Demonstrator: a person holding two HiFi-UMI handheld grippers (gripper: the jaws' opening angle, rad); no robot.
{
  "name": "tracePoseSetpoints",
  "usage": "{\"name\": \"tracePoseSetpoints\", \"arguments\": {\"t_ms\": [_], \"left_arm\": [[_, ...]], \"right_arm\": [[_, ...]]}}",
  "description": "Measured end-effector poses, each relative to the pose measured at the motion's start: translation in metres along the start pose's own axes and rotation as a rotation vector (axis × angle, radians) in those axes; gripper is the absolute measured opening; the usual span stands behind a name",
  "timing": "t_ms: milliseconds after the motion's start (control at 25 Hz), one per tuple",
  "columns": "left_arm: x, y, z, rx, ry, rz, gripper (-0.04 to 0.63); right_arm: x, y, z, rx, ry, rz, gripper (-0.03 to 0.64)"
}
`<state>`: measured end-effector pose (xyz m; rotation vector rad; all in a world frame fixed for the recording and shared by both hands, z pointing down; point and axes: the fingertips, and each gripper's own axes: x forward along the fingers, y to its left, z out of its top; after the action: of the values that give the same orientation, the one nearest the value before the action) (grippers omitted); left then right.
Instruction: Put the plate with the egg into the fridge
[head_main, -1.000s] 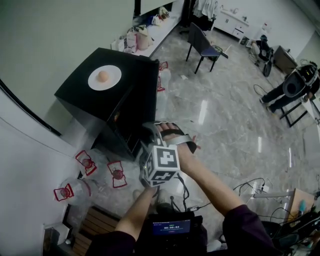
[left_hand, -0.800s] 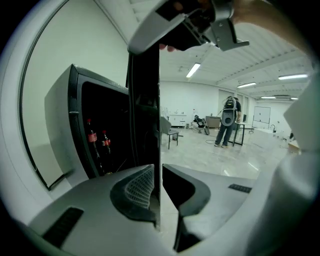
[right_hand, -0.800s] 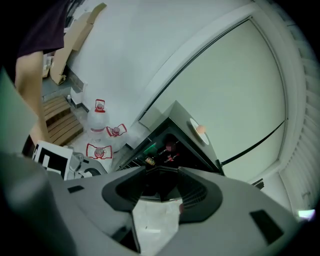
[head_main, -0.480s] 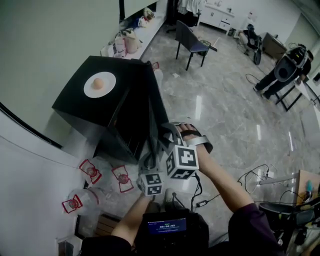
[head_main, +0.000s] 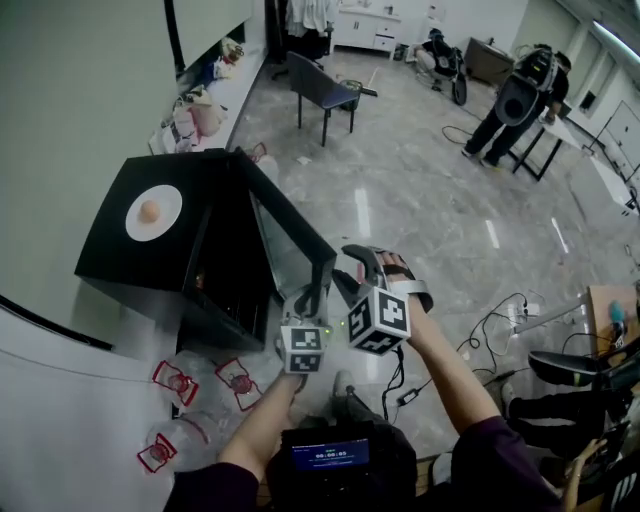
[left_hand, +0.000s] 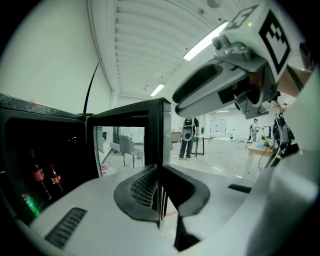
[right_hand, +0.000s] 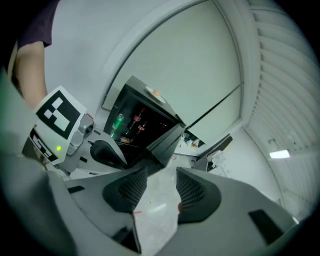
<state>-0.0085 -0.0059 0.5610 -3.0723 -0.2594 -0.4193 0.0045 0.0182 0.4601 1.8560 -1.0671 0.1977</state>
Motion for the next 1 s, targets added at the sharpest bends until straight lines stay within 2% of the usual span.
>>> {"name": "tracePoseSetpoints", "arguments": {"t_ms": [80,240,360,760,1000], "left_arm": [[0.008,-0.006,0.001,0.005,-0.005,-0.01,0.031],[0.034,-0.018,0.01,0.031,-0.003,-0.032,0.028],[0.06,-0.029,0.016,0.045,0.018,-0.052,0.026],[0.155,-0.051,0.037,0.064,0.06,-0.073,0.011],[0.205,-0.045,0.048,0.014,0.109,-0.038,0.009]], "right_arm": [[-0.015,-0.015,-0.024,0.16,-0.031,-0.019,0.191],[-0.045,-0.043,-0.061,0.515,-0.175,-0.072,0.074],[-0.054,-0.05,-0.09,0.685,-0.247,-0.102,0.014],[-0.045,-0.062,-0.168,0.986,-0.34,-0.078,0.008],[-0.036,-0.078,-0.203,1.096,-0.373,-0.009,0.008]]}}
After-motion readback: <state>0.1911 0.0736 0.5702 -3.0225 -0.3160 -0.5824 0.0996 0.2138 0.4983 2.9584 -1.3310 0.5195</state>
